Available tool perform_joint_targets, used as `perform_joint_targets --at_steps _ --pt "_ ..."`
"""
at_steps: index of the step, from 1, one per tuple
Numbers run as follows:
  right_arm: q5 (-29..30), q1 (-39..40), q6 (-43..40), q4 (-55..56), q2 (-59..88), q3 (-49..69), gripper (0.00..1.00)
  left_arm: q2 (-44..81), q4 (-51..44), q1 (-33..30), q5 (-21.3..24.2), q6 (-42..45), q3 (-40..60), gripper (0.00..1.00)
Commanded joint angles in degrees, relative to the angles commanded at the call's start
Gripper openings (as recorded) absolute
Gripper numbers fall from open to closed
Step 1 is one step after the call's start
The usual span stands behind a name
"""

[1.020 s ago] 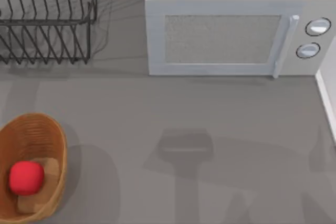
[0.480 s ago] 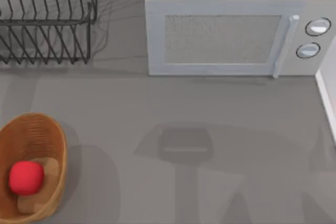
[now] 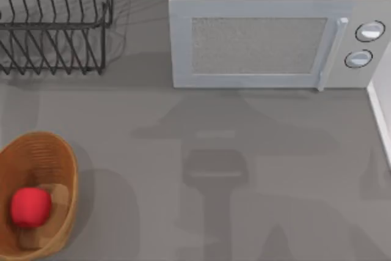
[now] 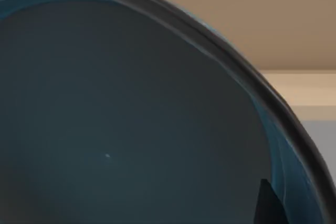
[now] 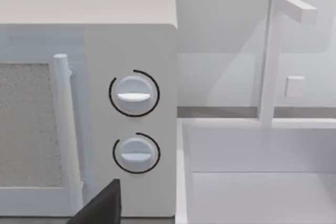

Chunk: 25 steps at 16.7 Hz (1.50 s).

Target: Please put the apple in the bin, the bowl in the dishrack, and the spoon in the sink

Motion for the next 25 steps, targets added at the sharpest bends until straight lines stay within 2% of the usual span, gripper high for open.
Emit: perform_joint_targets --at_steps 3,6,13,25 --pt "0.0 0.0 0.0 0.0 0.0 0.0 1.0 9.7 13.1 -1.6 -1.1 0.1 -2.9 0.0" --pt "0.0 0.0 0.0 0.0 0.0 0.0 1.0 16.1 21.3 -2.8 -1.9 0.0 -5.4 0.0" --pt "0.0 0.0 0.0 0.0 0.0 0.0 1.0 18.5 24.0 -3.3 -2.3 -0.1 -6.4 0.0" --pt "0.0 0.0 0.0 0.0 0.0 0.0 1.0 18.5 24.0 -3.3 -2.3 -0.1 -6.4 0.9"
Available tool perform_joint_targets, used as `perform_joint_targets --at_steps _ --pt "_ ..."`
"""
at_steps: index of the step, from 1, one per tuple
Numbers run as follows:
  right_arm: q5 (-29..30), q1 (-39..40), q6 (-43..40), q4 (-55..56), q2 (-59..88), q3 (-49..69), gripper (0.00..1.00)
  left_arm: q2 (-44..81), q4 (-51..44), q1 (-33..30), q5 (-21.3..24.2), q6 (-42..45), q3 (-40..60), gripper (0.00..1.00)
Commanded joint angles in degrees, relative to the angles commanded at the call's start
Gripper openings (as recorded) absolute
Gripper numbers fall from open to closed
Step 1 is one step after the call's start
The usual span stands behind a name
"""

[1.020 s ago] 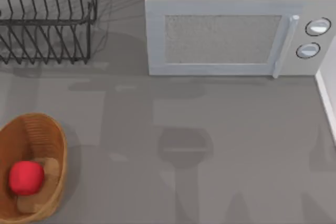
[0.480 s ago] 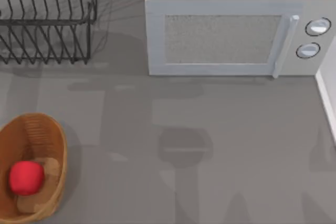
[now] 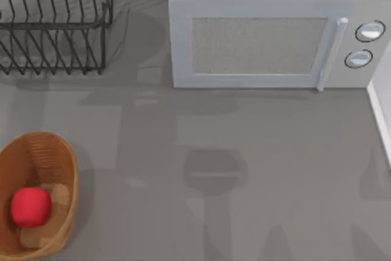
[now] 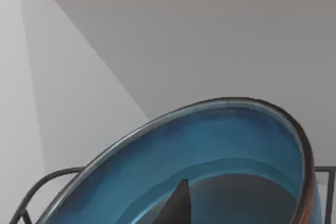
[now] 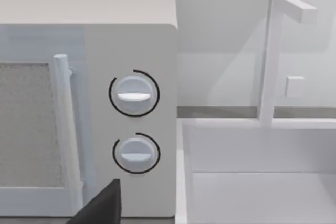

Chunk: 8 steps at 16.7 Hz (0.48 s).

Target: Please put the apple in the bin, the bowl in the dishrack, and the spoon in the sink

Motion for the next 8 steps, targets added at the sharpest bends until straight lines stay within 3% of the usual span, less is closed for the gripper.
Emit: perform_joint_targets --at_steps 2,8 --pt "0.0 0.0 0.0 0.0 0.0 0.0 1.0 0.0 0.0 0.0 0.0 0.0 0.0 1.0" --pt "0.0 0.0 0.0 0.0 0.0 0.0 1.0 0.0 0.0 0.0 0.0 0.0 0.0 1.0"
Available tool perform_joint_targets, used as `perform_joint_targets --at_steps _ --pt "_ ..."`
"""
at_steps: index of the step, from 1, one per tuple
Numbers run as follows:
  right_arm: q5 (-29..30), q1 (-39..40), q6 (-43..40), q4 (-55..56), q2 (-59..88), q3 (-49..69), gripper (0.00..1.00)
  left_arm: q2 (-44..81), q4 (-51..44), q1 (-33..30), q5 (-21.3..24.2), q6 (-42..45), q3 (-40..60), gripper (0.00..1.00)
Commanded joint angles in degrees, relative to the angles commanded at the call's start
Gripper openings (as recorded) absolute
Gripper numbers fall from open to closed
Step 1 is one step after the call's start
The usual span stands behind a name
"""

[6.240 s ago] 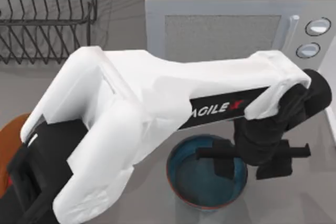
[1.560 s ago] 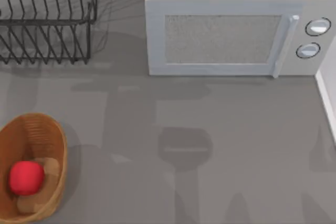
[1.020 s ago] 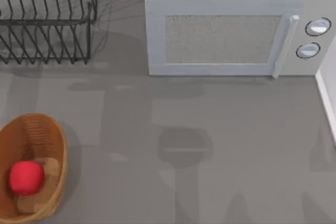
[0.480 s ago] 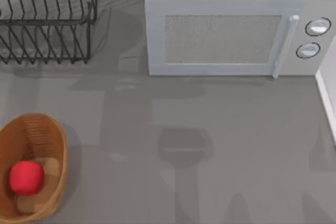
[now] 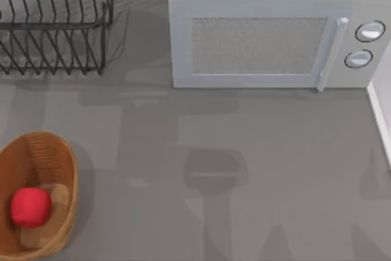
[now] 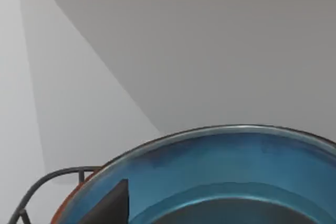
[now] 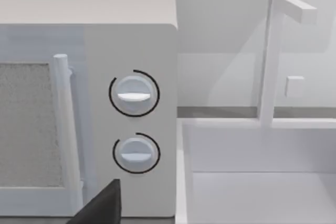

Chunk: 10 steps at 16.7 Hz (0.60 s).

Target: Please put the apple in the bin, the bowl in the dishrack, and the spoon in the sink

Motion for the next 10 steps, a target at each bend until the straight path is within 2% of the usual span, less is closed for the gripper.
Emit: perform_joint_targets --at_steps 5,10 --pt "0.0 0.0 0.0 0.0 0.0 0.0 1.0 -1.5 -0.9 0.0 -0.1 0.0 -0.9 1.0" --pt "0.0 0.0 0.0 0.0 0.0 0.0 1.0 -14.9 -7.4 -0.6 -0.9 -0.1 -8.2 1.0"
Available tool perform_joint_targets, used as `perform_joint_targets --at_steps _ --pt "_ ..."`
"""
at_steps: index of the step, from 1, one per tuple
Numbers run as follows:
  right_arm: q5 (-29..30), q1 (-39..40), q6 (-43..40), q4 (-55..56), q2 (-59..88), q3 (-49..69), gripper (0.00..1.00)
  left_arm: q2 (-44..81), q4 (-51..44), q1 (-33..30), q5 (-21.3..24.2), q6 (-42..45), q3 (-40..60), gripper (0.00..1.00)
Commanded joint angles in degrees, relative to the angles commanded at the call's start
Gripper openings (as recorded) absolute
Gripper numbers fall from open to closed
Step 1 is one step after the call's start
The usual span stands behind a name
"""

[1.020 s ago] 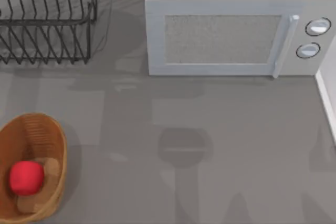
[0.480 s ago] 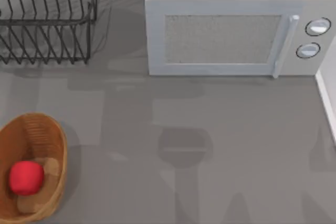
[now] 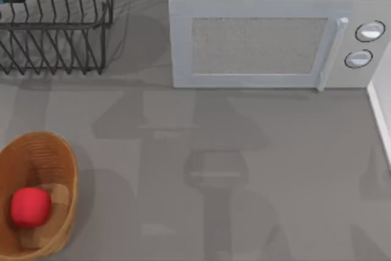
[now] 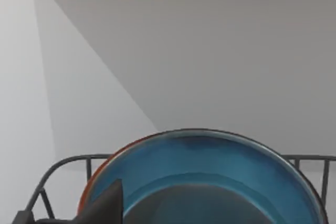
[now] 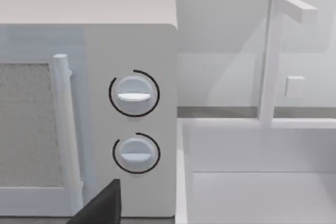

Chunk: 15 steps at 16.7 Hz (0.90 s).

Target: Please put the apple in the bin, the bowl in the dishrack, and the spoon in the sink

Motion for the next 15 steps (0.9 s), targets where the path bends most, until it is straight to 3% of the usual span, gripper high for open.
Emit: perform_joint_targets --at_steps 15 --pt "0.0 0.0 0.0 0.0 0.0 0.0 1.0 -77.1 -35.3 -2.8 -4.5 -0.2 -39.2 1.0"
